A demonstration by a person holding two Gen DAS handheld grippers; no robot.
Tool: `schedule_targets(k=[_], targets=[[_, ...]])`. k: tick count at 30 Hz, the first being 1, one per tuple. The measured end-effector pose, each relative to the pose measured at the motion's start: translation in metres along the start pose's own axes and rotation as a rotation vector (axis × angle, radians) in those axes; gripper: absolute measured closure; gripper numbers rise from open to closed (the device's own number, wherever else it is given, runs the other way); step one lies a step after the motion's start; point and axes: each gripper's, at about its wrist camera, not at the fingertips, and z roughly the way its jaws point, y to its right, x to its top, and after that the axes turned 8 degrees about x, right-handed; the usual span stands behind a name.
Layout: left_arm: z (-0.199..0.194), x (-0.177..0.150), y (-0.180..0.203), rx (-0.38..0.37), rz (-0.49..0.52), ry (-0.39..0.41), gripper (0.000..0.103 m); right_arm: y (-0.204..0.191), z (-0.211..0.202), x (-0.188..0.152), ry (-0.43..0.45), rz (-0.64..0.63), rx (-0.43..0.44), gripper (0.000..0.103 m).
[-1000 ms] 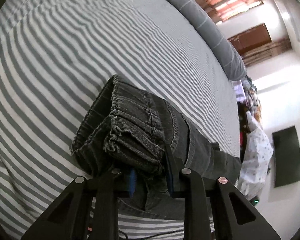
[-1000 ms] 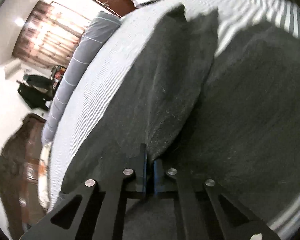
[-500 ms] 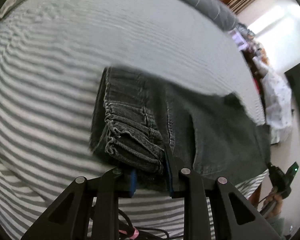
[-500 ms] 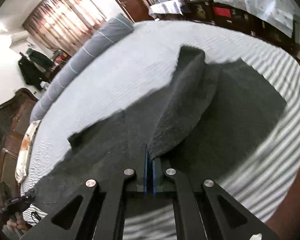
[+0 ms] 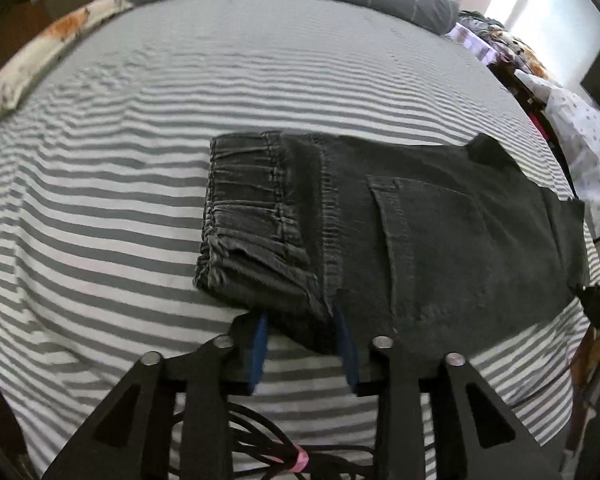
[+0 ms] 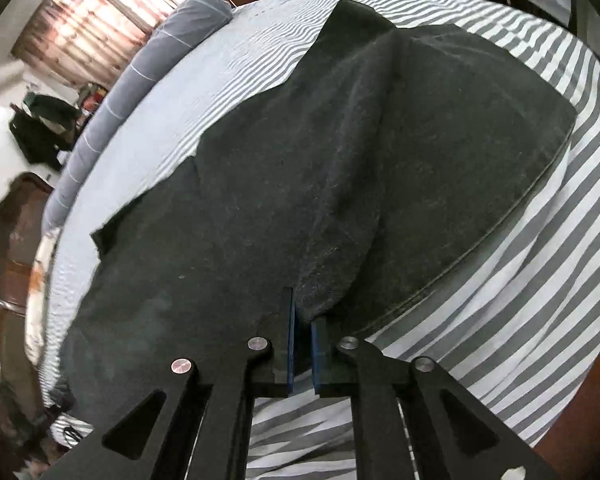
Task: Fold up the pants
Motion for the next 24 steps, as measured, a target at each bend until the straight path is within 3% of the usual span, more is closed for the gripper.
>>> schedule_targets(k=[5, 8, 12, 19, 24], targets=[[-0.04, -0.019, 0.018, 0.049, 0.07, 0.118, 0.058, 0.005, -0.005, 0.007, -0.001, 0.009, 0.049, 0.093], [-0.057, -0.025, 0.057, 0.047, 0.182, 0.204, 0.057, 0.009, -0.005, 0.014, 0.007, 0.021, 0.065, 0.092], [-0.066, -0.027, 0.12, -0.044, 0.345, 0.259, 0.056, 0.018, -0.004, 0.02, 0.016, 0.088, 0.143, 0.091], [-0.051, -0.033, 0.253, -0.199, 0.624, 0.304, 0.055, 0.003, -0.011, 0.036, 0.0, 0.045, 0.2, 0.094], [-0.035, -0.05, 0.334, -0.275, 0.767, 0.282, 0.055, 0.003, -0.012, 0.051, -0.012, 0.076, 0.243, 0.094]])
